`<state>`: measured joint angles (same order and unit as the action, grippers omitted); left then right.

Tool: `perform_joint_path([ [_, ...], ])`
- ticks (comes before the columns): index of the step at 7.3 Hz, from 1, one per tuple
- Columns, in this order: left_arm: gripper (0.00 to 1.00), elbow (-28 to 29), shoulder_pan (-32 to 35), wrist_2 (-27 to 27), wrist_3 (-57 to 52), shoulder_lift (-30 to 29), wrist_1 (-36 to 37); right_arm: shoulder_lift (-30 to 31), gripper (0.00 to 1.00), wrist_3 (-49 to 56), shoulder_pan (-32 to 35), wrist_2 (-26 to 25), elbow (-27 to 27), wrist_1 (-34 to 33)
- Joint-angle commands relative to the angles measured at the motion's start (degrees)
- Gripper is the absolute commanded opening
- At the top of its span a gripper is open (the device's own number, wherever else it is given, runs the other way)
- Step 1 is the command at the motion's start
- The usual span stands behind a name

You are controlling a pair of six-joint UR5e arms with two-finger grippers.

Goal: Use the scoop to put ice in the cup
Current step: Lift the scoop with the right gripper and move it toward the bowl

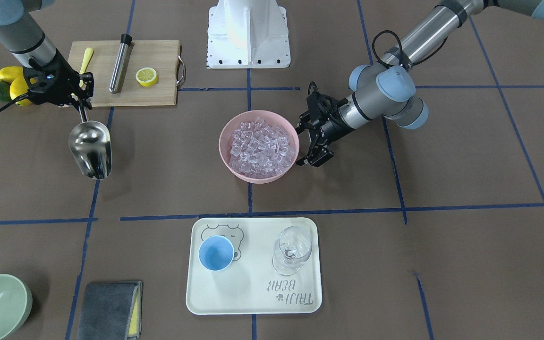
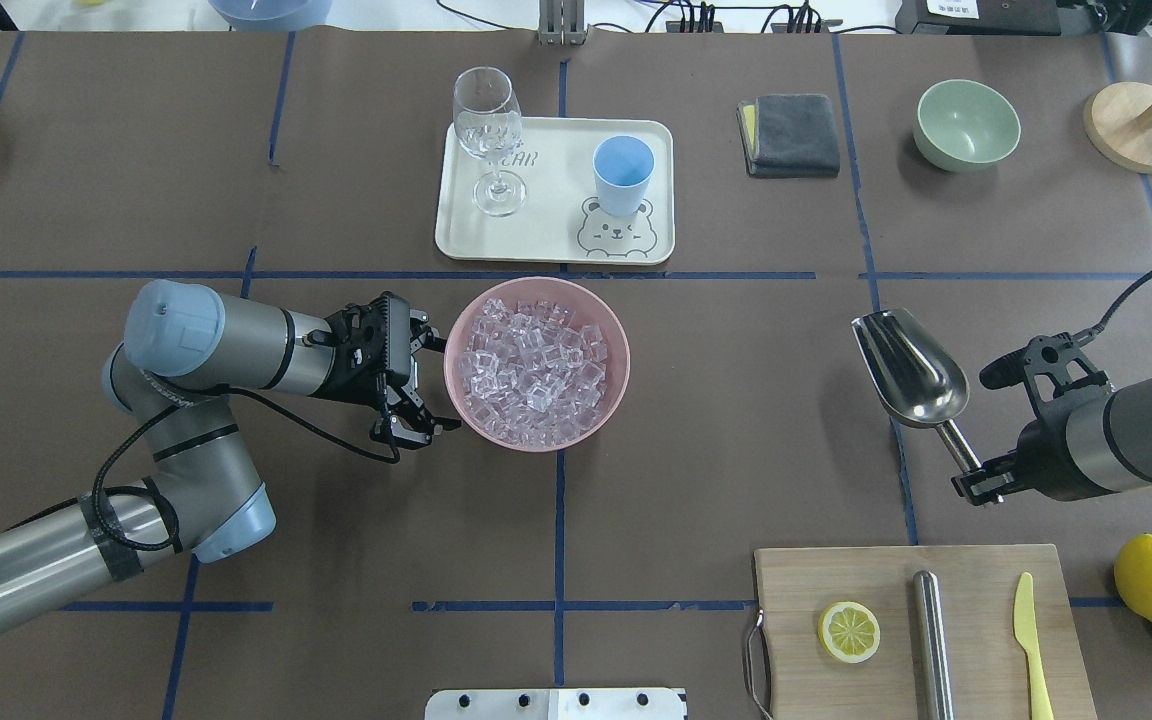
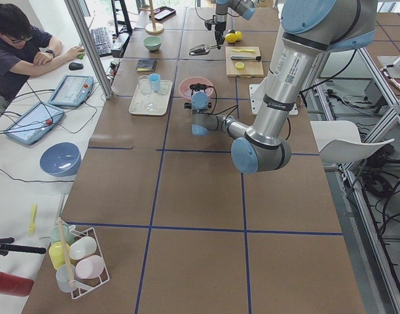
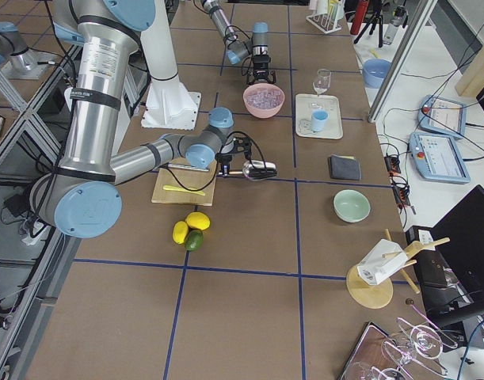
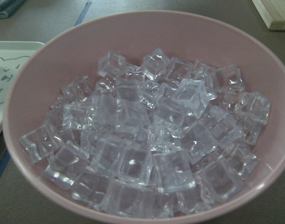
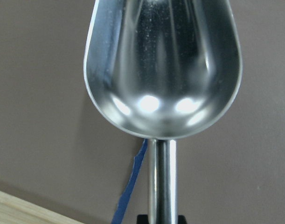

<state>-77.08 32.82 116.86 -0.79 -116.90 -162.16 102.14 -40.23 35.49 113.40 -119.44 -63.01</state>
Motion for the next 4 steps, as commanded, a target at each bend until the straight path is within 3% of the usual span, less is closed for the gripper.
perform_joint_path([
  [1,1.0,0.0,0.0,0.0,0.0,0.0,0.0,-1.3,0.0,15.3,1.4,0.0,-0.6,0.0],
  [2,1.0,0.0,0.1,0.0,0.0,0.0,0.0,-2.1,0.0,19.4,1.9,0.5,-0.8,-0.2],
  [3,1.0,0.0,0.0,0.0,0.0,0.0,0.0,-4.2,0.0,21.0,2.4,0.8,-2.1,-4.4],
  [4,1.0,0.0,0.0,0.0,0.0,-0.1,0.0,-8.3,0.0,22.9,2.3,0.2,-5.2,-15.5],
])
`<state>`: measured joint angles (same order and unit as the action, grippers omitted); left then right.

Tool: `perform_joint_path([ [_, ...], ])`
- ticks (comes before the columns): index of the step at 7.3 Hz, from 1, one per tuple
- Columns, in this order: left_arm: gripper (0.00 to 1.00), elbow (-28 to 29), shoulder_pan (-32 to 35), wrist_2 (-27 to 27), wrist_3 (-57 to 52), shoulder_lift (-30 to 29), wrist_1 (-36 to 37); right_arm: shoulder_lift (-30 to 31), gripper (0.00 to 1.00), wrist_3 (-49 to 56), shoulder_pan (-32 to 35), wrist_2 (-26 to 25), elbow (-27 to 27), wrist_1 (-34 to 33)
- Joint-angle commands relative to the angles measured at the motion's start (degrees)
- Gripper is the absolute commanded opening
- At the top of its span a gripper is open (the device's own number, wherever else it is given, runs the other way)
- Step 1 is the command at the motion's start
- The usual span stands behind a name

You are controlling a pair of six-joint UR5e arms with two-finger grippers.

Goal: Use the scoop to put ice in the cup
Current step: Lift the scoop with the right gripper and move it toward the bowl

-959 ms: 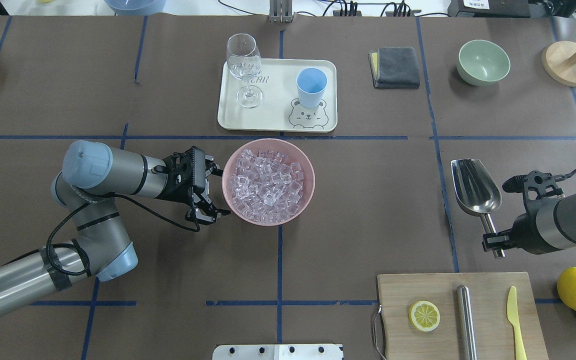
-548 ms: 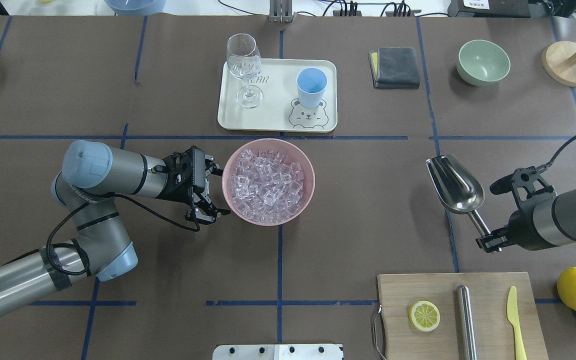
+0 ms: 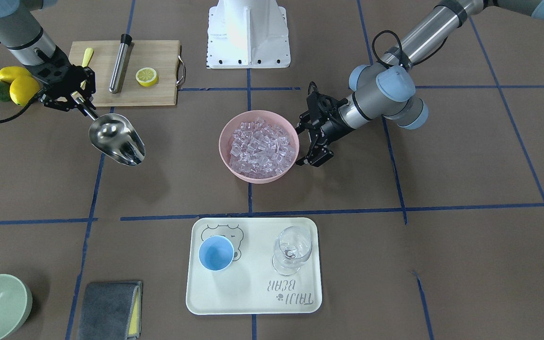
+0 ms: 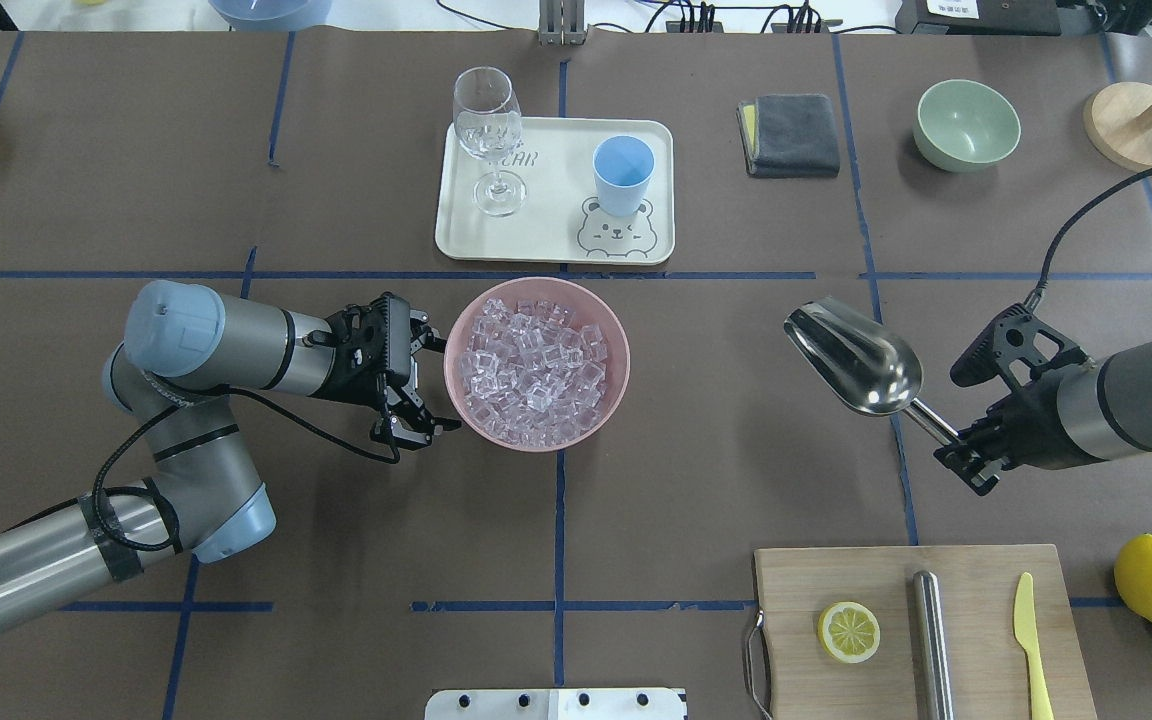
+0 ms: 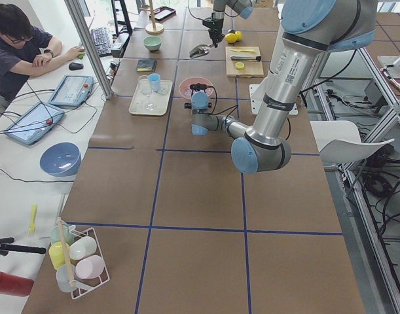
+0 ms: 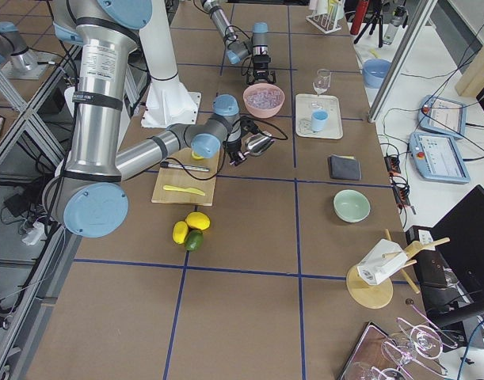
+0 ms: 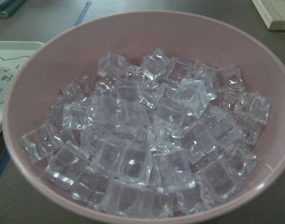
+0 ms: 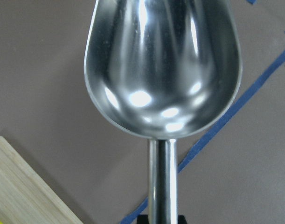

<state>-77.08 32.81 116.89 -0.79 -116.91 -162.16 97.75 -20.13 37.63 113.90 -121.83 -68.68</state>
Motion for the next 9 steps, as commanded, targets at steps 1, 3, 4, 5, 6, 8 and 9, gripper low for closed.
perform_joint_path([
  [1,1.0,0.0,0.0,0.0,0.0,-0.1,0.0,-9.5,0.0,5.8,0.3,-0.3,-5.8,-22.1],
  [3,1.0,0.0,0.1,0.0,0.1,-0.1,0.0,-24.0,0.0,6.1,-1.5,-1.0,-7.2,-43.2],
  [4,1.0,0.0,0.1,0.0,0.1,-0.1,0.0,-31.6,0.0,6.1,-3.8,-3.1,-7.2,-54.1],
  [5,1.0,0.0,0.1,0.0,0.1,-0.1,0.0,-37.8,0.0,6.1,-5.6,-6.3,-7.0,-62.5],
  [6,1.0,0.0,0.1,0.0,0.1,-0.1,0.0,-42.0,0.0,6.1,-7.5,-7.8,-6.3,-68.7],
  [8,1.0,0.0,0.1,0.0,0.1,-0.1,0.0,-51.2,0.0,7.9,-8.3,-8.3,0.7,-76.4],
  [9,1.0,0.0,0.1,0.0,0.1,0.0,0.0,-55.4,0.0,13.2,-8.2,-8.3,4.2,-79.9],
])
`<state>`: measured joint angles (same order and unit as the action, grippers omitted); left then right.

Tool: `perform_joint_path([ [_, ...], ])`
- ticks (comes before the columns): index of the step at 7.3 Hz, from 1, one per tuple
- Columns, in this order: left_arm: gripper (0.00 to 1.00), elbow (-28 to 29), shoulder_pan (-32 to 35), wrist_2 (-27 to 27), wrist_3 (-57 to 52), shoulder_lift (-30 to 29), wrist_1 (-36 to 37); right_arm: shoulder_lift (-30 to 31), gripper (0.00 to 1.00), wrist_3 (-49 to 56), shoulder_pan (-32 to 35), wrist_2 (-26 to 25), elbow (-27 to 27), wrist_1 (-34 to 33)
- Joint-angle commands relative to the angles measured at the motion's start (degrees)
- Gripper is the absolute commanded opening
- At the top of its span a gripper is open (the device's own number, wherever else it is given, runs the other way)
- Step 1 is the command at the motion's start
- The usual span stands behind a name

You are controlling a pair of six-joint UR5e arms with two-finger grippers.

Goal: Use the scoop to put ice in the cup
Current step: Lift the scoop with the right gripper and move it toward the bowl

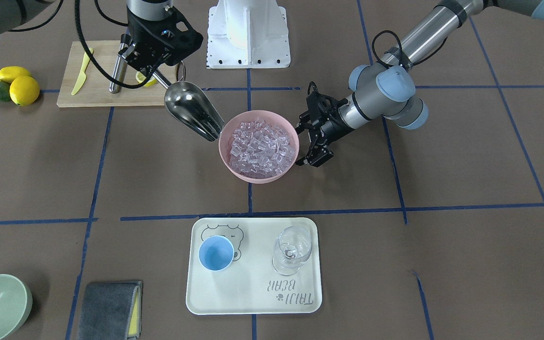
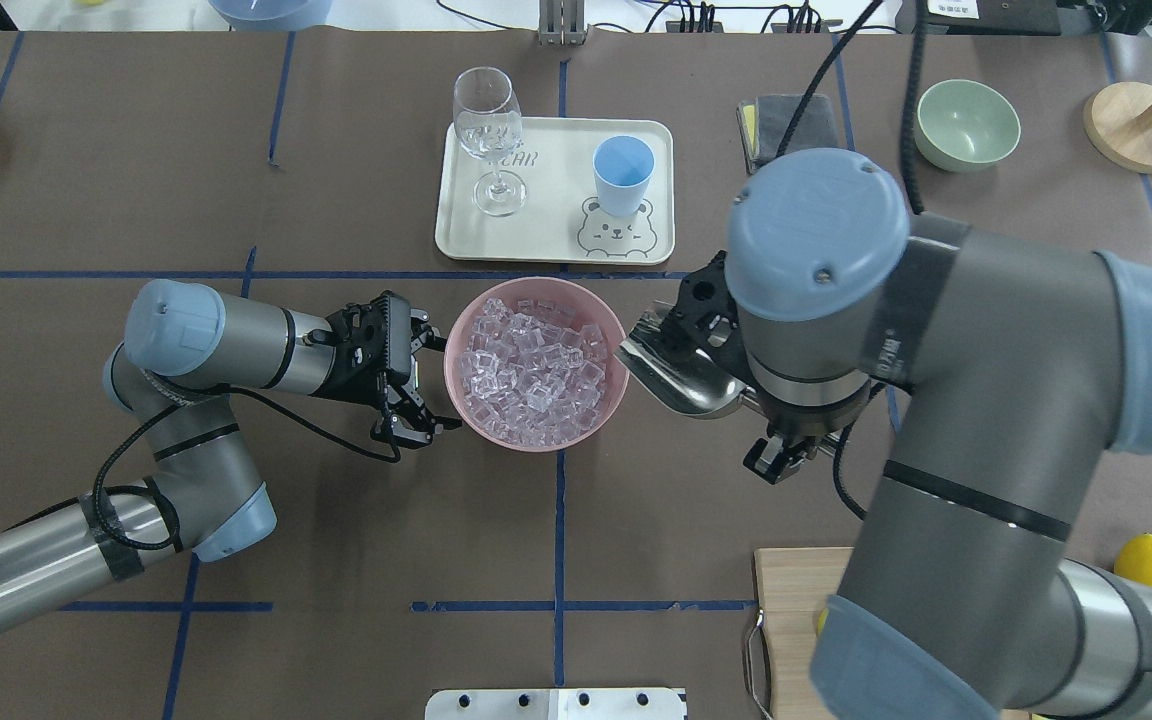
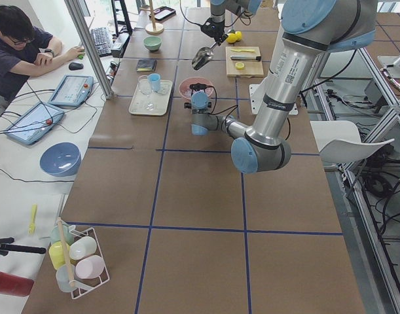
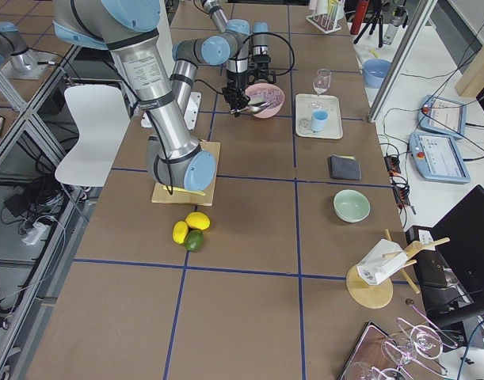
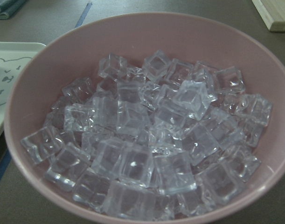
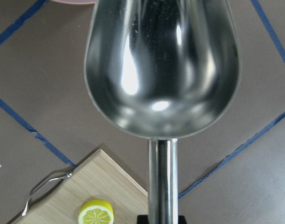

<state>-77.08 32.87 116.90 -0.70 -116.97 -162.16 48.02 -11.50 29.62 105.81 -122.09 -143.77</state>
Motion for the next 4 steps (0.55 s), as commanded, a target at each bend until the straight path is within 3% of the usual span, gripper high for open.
perform_joint_path([
  [1,1.0,0.0,0.0,0.0,0.0,0.1,0.0,-9.3,0.0,7.3,-0.2,-0.2,7.9,-7.8],
  [3,1.0,0.0,0.0,0.0,0.0,0.1,0.0,-15.8,0.0,7.5,-0.2,-0.1,17.3,-11.3],
  [4,1.0,0.0,0.0,0.0,0.0,0.1,0.0,-16.1,0.0,8.1,-0.2,-0.1,18.7,-12.0],
])
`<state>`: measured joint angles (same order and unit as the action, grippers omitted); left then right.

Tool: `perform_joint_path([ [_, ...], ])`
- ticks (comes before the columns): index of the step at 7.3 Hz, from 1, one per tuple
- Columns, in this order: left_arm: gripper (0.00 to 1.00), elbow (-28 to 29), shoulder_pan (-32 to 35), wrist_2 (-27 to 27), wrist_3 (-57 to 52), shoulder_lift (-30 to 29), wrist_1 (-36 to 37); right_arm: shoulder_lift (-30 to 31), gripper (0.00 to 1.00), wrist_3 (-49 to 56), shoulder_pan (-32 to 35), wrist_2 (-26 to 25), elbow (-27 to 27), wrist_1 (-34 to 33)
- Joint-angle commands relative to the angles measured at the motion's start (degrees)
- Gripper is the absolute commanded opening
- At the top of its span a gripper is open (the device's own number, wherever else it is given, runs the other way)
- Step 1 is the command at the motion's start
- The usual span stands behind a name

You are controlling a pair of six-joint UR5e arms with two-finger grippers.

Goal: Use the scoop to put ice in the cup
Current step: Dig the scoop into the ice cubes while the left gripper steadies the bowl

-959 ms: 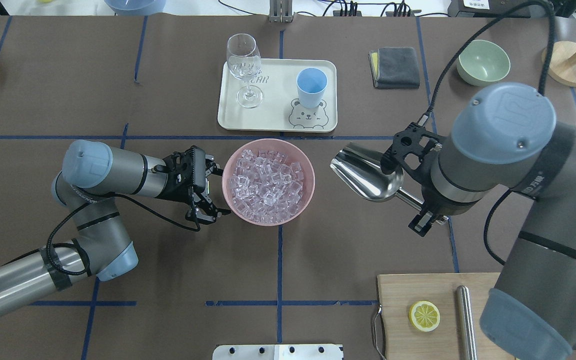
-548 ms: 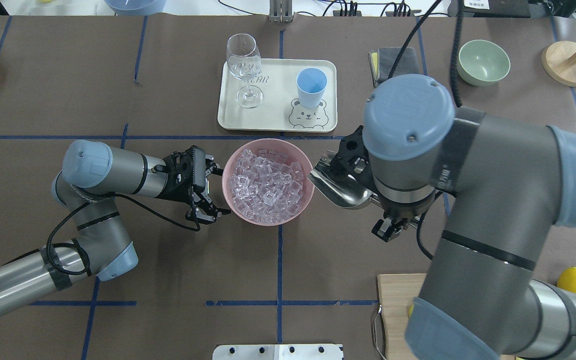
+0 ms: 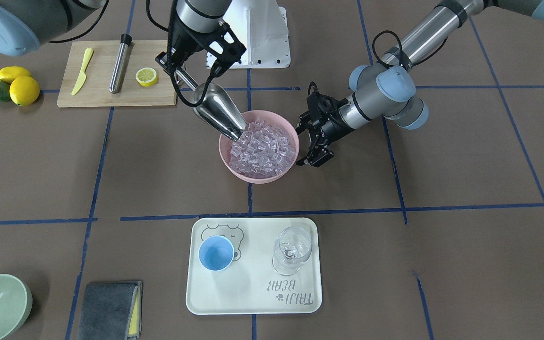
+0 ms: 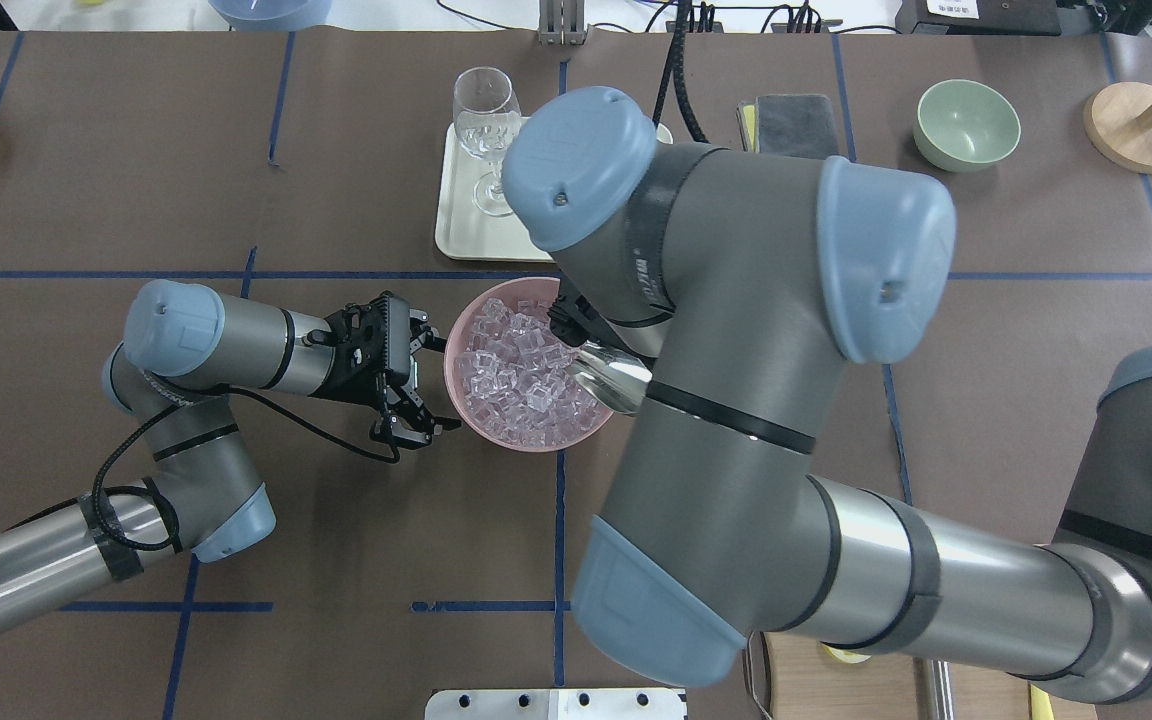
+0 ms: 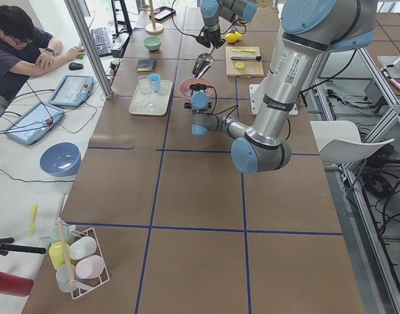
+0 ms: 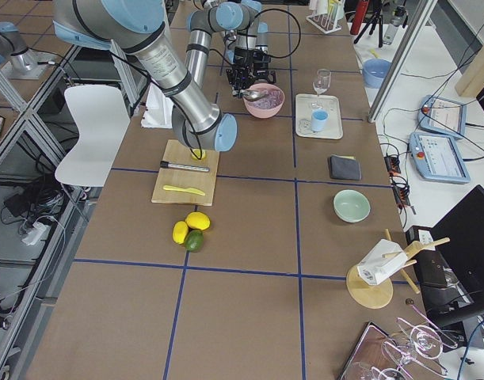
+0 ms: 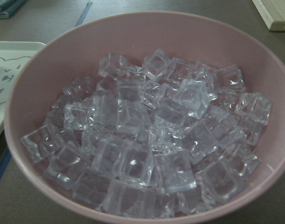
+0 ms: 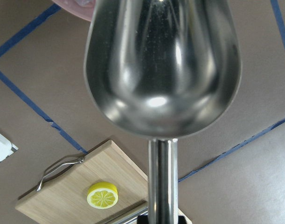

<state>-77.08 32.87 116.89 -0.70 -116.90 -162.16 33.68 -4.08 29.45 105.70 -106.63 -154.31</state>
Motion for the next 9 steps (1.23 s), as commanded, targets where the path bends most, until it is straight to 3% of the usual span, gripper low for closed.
perform_joint_path([
  [1,1.0,0.0,0.0,0.0,0.0,0.0,0.0,-2.5,0.0,2.1,0.0,0.0,3.3,-3.7],
  [4,1.0,0.0,-0.1,0.0,0.0,0.0,0.0,-7.2,0.0,3.5,-0.1,-0.1,10.8,-4.8],
  [6,1.0,0.0,0.0,0.0,0.0,0.0,-0.1,-6.7,0.0,3.5,-1.1,-0.1,11.4,-4.9],
  [9,1.0,0.0,-0.1,0.0,0.0,0.0,-0.1,-8.4,0.0,3.5,-1.6,-0.2,16.5,-4.1],
])
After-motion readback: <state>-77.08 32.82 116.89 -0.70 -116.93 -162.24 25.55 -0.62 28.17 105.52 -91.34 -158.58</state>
